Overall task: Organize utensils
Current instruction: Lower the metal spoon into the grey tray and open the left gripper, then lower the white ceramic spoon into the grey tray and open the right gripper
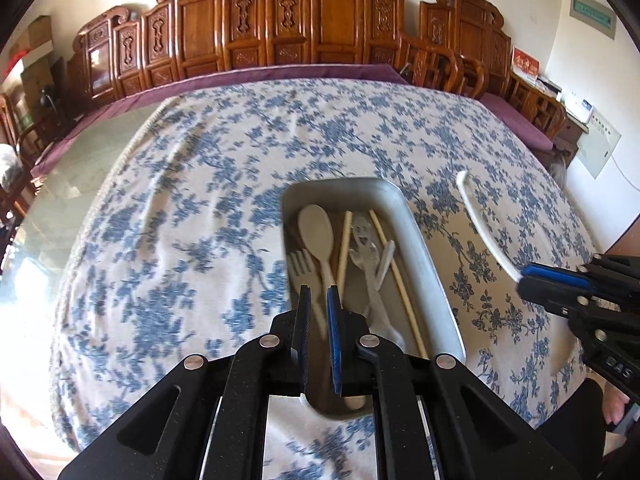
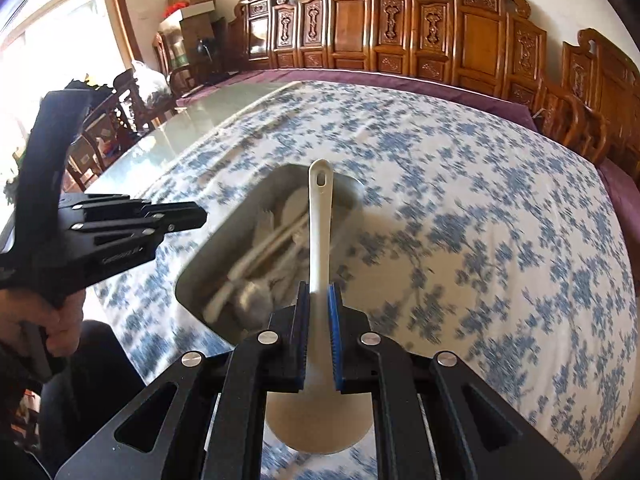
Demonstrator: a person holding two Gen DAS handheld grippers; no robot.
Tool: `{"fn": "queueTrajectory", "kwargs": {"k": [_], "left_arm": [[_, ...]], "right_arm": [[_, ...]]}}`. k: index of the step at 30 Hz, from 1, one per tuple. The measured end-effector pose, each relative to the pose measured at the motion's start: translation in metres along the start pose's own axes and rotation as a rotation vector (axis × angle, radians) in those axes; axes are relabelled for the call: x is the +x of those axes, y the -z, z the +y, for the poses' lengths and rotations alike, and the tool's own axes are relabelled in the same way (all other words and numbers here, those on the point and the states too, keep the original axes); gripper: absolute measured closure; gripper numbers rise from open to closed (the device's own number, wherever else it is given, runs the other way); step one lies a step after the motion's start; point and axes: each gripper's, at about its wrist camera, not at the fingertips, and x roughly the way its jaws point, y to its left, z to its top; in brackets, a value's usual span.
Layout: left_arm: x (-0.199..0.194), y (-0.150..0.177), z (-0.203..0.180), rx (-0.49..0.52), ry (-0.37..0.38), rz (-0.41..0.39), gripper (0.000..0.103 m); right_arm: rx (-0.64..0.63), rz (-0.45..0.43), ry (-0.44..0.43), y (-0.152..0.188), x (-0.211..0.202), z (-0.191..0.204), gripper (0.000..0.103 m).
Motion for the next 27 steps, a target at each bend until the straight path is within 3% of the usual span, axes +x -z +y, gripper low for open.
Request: {"fn": "queueTrajectory", "kwargs": {"k": [17, 27], "left_arm": [[-0.019, 0.013, 0.046, -0.033, -0.019, -0.029, 0.09], [-0.011, 0.025, 0.052, -0.037, -0.009, -0.009, 0.09]], "right_arm": [[0.104, 0.027, -0.076, -0.046, 0.057, 0.029, 0.092], [0.117, 0.092, -0.036, -0.041, 0.099, 0.035, 0.092]]}}
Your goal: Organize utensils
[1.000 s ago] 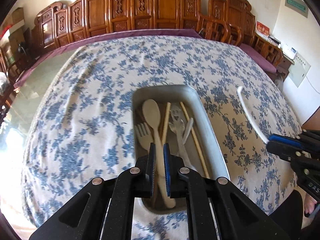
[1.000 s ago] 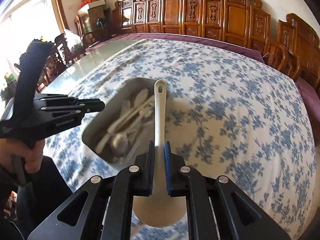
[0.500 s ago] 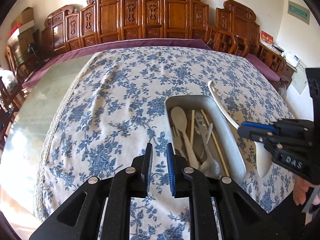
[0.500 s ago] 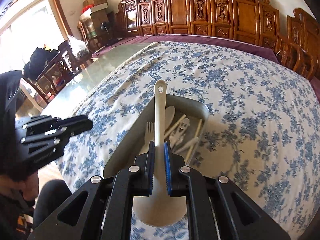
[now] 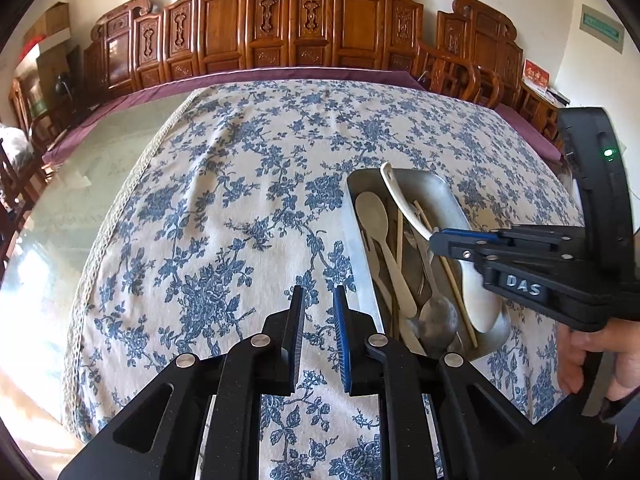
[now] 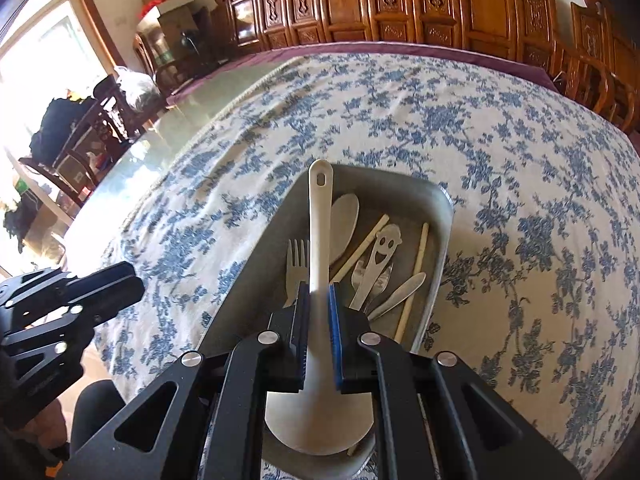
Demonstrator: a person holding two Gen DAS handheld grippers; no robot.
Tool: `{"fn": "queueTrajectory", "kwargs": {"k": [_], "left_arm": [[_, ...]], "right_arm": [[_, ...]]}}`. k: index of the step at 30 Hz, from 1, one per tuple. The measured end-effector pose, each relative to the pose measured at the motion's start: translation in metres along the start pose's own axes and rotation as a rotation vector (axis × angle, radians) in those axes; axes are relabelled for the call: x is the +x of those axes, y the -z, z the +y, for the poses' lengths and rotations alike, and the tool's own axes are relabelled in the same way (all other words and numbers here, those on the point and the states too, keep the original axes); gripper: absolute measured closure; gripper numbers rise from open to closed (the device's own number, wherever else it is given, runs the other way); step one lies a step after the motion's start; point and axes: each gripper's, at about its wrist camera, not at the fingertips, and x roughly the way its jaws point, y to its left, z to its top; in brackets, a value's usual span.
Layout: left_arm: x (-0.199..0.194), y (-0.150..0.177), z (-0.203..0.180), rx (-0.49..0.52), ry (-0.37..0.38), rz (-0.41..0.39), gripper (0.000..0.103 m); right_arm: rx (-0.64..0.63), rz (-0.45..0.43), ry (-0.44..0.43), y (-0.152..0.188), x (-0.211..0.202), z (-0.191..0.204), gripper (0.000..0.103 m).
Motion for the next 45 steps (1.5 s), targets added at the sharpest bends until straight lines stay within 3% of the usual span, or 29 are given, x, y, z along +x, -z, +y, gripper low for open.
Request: {"fn": "queueTrajectory", "kwargs": {"k": [9, 16, 22, 24, 26, 29, 33, 35, 45], "left_arm": [[0.002, 0.003, 0.002, 0.0, 0.001, 0.007, 0.09], [-0.005, 0.002, -0.003, 0.009, -0.003, -0.011, 0.088], [-0.017, 0.0, -0.013, 0.009, -0.015, -0.04, 0.068], [-0.021, 0.0, -0.017, 0.003, -0.014, -0.043, 0.057], [-0.025, 0.001, -0.021, -0.006, -0.02, -0.051, 0.037], [-0.033, 0.003, -0.03, -0.004, -0.043, -0.067, 0.021], [-0.043, 0.006, -0.041, 0.008, -0.053, -0.088, 0.012], [-0.05, 0.007, -0.048, 0.011, -0.055, -0.101, 0.008], [-0.081, 0.02, -0.079, 0.023, -0.06, -0.125, 0.008]], "right_arm": [[0.017, -0.006, -0.001, 0.002, 0.007, -0.003, 0.091], [-0.012, -0.068, 0.017, 0.008, -0.02, -0.003, 0.091], [-0.046, -0.156, 0.073, 0.024, -0.064, -0.005, 0.067], [-0.032, -0.186, 0.076, 0.029, -0.08, -0.008, 0.051], [-0.026, -0.213, 0.086, 0.036, -0.095, -0.01, 0.045], [-0.024, -0.24, 0.112, 0.048, -0.114, -0.012, 0.029], [-0.016, -0.285, 0.162, 0.069, -0.143, -0.016, 0.012], [0.002, -0.305, 0.172, 0.079, -0.155, -0.02, 0.009], [0.072, -0.362, 0.257, 0.117, -0.202, -0.034, 0.003]]}}
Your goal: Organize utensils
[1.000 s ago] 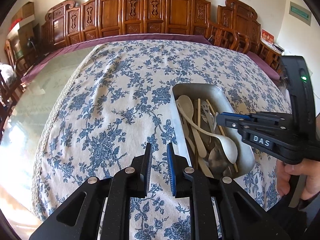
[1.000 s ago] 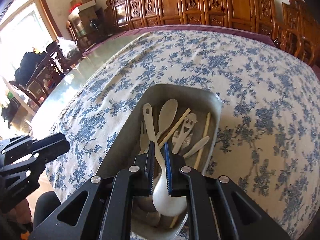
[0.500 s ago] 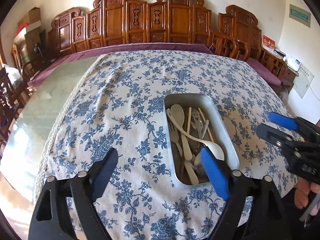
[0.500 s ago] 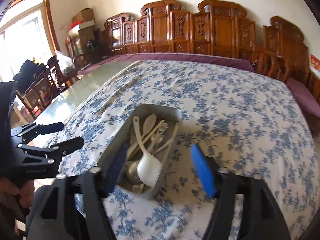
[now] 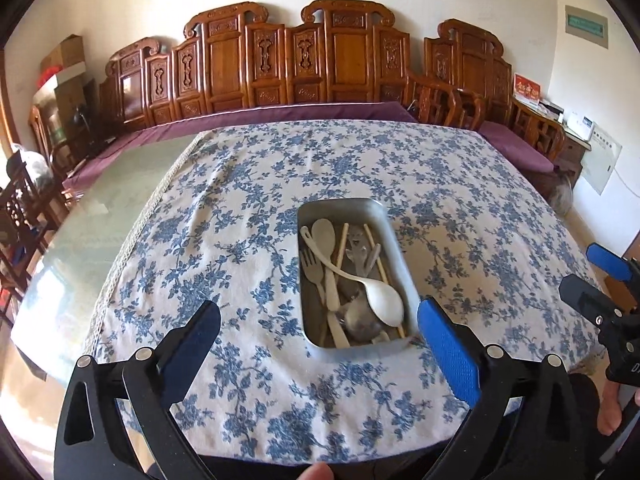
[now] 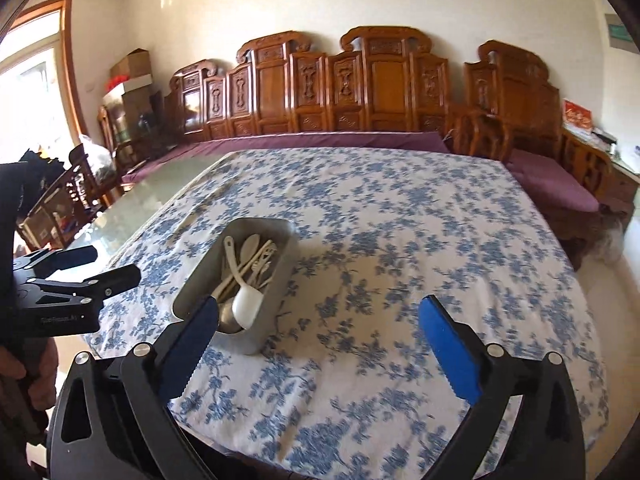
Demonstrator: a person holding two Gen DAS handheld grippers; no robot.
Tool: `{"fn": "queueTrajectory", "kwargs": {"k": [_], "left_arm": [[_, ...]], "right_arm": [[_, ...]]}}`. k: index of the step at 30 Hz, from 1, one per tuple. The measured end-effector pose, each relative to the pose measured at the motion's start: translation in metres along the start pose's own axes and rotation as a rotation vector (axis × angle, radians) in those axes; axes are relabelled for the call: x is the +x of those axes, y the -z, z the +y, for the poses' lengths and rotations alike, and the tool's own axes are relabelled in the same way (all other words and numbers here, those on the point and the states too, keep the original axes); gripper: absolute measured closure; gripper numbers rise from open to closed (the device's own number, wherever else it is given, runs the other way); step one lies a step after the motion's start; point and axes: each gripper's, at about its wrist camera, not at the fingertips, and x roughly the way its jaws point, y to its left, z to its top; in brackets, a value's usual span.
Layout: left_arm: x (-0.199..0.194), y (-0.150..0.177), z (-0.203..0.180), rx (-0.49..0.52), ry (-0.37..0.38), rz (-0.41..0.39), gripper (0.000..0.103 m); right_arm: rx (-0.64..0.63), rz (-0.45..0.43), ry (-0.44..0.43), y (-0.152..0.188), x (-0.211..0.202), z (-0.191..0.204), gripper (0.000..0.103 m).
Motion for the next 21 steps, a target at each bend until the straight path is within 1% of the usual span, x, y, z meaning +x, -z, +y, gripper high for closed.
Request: {"fn": "queueTrajectory", "kwargs": {"k": [1, 4, 7, 10, 14, 21], "left_arm": [[-0.003, 0.001, -0.001, -0.001, 0.001, 0.001, 0.008], [-0.011, 0.004, -0.005, -0.007, 0.008, -0.002, 0.008], [-0.017, 0.008, -0.008, -0.01, 0.02, -0.004, 0.008], [-0.025, 0.01, -0.012, -0.002, 0.01, -0.012, 0.008], [-0.041, 0.011, -0.02, 0.015, -0.005, -0.047, 0.008], [-0.082, 0.002, -0.03, 0.016, 0.012, -0.129, 0.008]], "right_arm": [[-0.001, -0.011, 0.012, 0.001, -0.007, -0.001, 0.003], [0.008, -0.029, 0.006, 0.005, -0.022, -0.004, 0.003], [0.006, -0.04, 0.018, 0.008, -0.033, -0.005, 0.003], [0.012, -0.05, 0.025, 0.009, -0.042, -0.006, 0.003], [0.021, -0.076, 0.033, 0.006, -0.056, -0.006, 0.003], [0.02, -0.151, 0.035, -0.007, -0.091, -0.002, 0.003]]}}
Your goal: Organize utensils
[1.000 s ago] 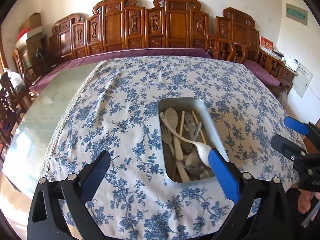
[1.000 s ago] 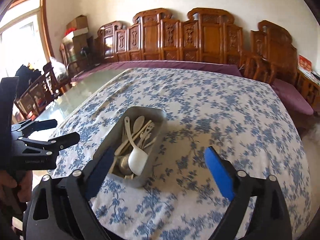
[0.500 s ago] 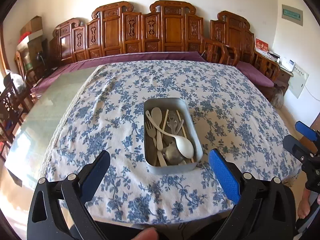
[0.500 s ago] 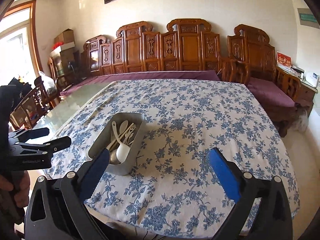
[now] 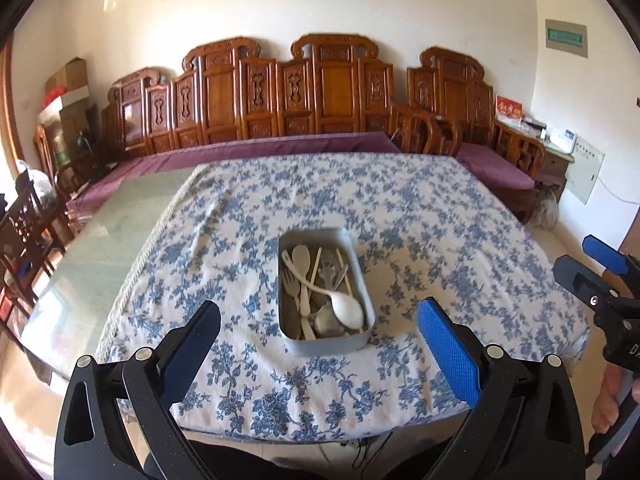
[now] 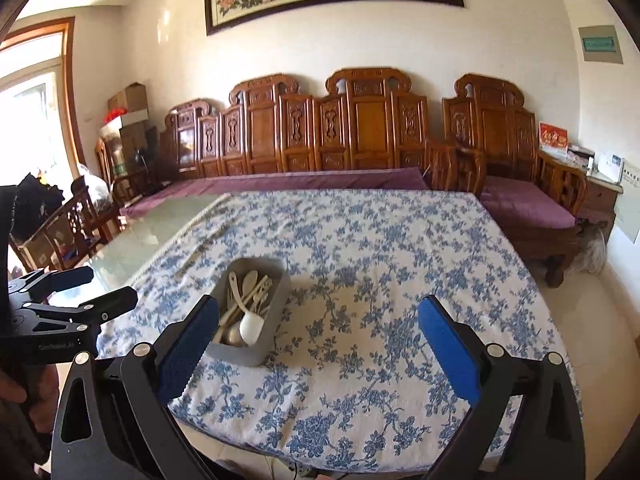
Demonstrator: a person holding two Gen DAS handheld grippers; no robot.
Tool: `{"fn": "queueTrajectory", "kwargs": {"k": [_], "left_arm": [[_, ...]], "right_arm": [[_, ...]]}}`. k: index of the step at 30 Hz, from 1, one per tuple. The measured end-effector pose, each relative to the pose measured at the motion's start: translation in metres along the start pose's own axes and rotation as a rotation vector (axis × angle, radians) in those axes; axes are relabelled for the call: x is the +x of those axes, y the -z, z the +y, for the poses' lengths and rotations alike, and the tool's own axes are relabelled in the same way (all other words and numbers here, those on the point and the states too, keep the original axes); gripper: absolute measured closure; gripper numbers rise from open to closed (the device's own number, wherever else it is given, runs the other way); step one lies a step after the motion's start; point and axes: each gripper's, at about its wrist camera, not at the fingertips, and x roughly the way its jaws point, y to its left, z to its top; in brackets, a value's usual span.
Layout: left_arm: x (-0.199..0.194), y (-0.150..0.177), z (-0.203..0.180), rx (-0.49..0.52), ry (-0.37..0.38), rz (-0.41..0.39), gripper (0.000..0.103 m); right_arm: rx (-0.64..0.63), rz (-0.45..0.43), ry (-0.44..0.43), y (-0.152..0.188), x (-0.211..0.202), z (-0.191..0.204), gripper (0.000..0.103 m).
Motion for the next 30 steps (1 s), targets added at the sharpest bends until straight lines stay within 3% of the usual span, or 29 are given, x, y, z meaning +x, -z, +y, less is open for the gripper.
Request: {"fn": "queueTrajectory", "kwargs": {"k": [15, 30], "left_arm": [[-0.073, -0.025, -0.01, -0.003, -0.017, -0.156, 0.008], [-0.084, -0.022, -0.014, -0.007, -0.008, -0.188, 0.008]], "right_arm": [[-0.032, -0.177, 0.037, -0.033, -0.069, 0.013, 0.003], [-0.015, -0.193, 0.042, -0.034, -0.077, 0.01, 0.003]]}}
